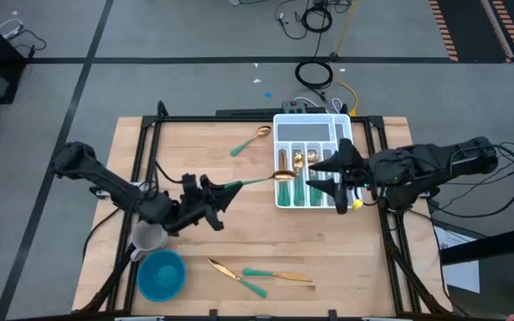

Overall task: Sort silverware
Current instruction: Put the bottom green spoon into the white cutlery tray

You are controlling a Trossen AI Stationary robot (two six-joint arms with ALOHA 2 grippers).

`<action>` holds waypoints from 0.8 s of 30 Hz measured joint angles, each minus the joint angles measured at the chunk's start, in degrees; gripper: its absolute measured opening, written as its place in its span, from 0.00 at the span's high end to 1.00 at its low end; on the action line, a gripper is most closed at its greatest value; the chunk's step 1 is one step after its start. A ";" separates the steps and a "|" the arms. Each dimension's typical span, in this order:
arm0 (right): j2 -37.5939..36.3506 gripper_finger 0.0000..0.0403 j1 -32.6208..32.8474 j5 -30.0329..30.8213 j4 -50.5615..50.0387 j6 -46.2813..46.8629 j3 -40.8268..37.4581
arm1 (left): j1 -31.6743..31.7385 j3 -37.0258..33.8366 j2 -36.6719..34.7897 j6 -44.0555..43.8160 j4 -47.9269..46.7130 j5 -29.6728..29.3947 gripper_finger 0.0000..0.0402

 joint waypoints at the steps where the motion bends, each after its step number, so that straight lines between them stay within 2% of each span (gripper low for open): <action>1: -1.29 0.50 -0.01 -0.01 2.13 0.47 -2.66 | 0.44 -2.61 0.00 0.00 3.41 0.01 0.98; 6: -7.42 0.50 -0.02 0.83 21.01 3.39 -20.58 | 1.74 -12.35 0.00 -0.87 13.95 1.75 0.98; 10: -8.51 0.50 -0.33 1.14 41.66 5.87 -34.80 | 1.96 -14.97 0.00 -0.60 14.54 3.96 0.98; 13: -6.31 0.50 -1.06 1.25 55.81 7.46 -42.16 | 2.40 -14.95 0.00 1.15 12.14 6.22 0.98; 16: -3.02 0.49 -1.36 1.84 64.57 7.25 -45.56 | 3.07 -14.95 0.00 1.65 9.63 7.36 0.98; 24: 2.09 0.46 -1.33 2.61 70.96 2.62 -45.74 | 5.81 -14.93 0.42 0.74 5.98 13.67 0.98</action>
